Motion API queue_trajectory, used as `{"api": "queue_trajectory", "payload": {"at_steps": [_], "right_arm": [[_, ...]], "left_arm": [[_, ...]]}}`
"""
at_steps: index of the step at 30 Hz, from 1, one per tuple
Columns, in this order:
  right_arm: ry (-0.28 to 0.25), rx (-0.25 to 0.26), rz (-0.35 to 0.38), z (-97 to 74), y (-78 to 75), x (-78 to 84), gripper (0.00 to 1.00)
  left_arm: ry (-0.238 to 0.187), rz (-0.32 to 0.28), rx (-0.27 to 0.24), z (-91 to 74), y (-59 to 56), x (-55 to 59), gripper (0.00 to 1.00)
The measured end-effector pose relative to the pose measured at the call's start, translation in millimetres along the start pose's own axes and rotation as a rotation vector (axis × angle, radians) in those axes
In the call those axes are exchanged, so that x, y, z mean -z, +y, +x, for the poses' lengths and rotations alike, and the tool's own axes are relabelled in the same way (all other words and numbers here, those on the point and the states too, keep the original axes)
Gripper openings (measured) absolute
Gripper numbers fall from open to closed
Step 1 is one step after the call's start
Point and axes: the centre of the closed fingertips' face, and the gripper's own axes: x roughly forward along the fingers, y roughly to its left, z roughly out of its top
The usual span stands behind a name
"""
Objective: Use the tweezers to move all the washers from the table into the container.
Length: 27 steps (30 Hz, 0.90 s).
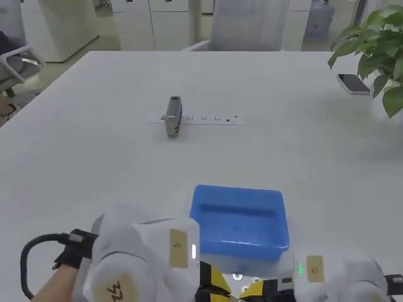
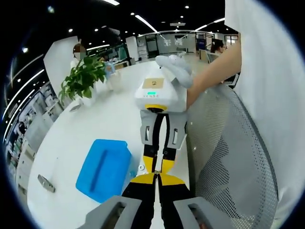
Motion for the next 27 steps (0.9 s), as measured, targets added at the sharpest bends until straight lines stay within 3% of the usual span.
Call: {"api": "queue_trajectory", "payload": {"at_steps": [9,17,27], "right_arm": [[-0.032,-0.020,0.047,11.2,-2.4,-5.6,0.08],[-0.056,0.001,0.099,9.3,-5.2,-5.7,0.08],[-0.068,0.029,0.106,4.0,-9.7,-7.6,0.07]], "left_arm": [[0.008,-0.013,0.001,2.4,8.3,-0.3,0.00],[-0.005,-0.042,0.024,6.1,16.1,-3.1,0.00],[0.023,0.019,0.064,9.6,15.0,-7.5,0.00]]}}
